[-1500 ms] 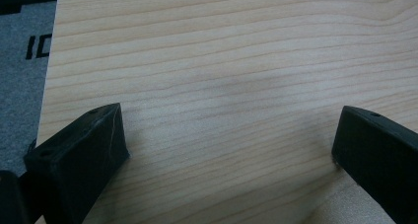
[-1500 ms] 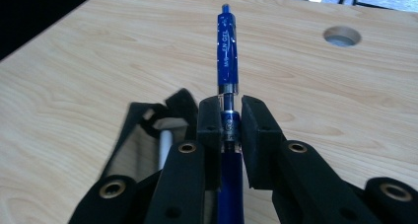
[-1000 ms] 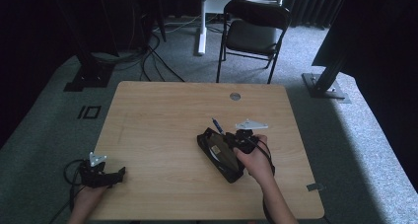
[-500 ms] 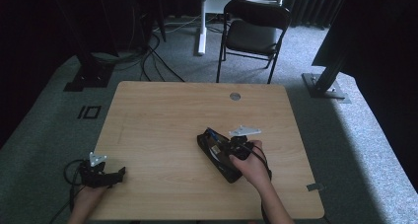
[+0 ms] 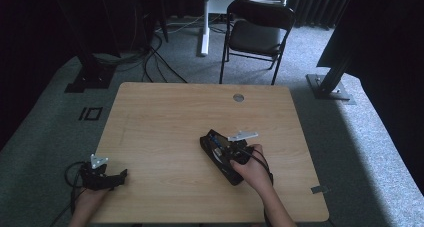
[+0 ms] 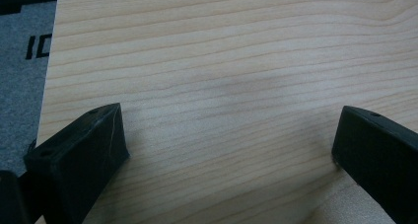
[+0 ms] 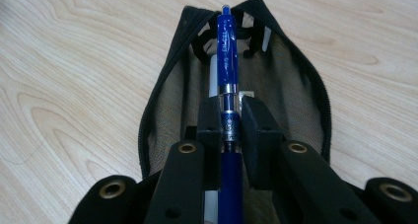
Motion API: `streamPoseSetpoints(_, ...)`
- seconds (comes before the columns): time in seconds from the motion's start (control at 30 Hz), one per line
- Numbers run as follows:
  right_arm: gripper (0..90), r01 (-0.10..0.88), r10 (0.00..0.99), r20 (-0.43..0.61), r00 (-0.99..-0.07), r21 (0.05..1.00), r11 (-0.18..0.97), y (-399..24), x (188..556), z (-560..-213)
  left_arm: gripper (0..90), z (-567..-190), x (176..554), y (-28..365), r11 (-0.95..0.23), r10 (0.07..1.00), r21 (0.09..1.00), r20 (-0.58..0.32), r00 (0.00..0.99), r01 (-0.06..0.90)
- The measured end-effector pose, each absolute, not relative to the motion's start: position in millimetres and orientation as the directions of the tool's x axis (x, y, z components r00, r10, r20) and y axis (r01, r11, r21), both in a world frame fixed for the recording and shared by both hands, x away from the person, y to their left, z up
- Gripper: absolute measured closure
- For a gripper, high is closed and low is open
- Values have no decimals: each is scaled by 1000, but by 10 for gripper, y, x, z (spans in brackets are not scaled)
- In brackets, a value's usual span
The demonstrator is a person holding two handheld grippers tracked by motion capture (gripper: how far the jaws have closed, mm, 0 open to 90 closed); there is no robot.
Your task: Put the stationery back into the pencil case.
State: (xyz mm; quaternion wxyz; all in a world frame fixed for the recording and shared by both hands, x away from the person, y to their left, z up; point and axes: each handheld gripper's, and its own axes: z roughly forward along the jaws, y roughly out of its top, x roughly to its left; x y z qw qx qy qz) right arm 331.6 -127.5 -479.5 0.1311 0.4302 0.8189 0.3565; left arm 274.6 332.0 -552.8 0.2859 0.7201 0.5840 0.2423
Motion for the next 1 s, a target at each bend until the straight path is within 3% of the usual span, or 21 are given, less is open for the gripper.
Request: streamPoseSetpoints(1.0, 795, 671, 788, 79, -611, 579, 462, -1049, 3529, -4999, 4, -5528, 2746, 3320, -155, 980, 694, 15, 201, 703)
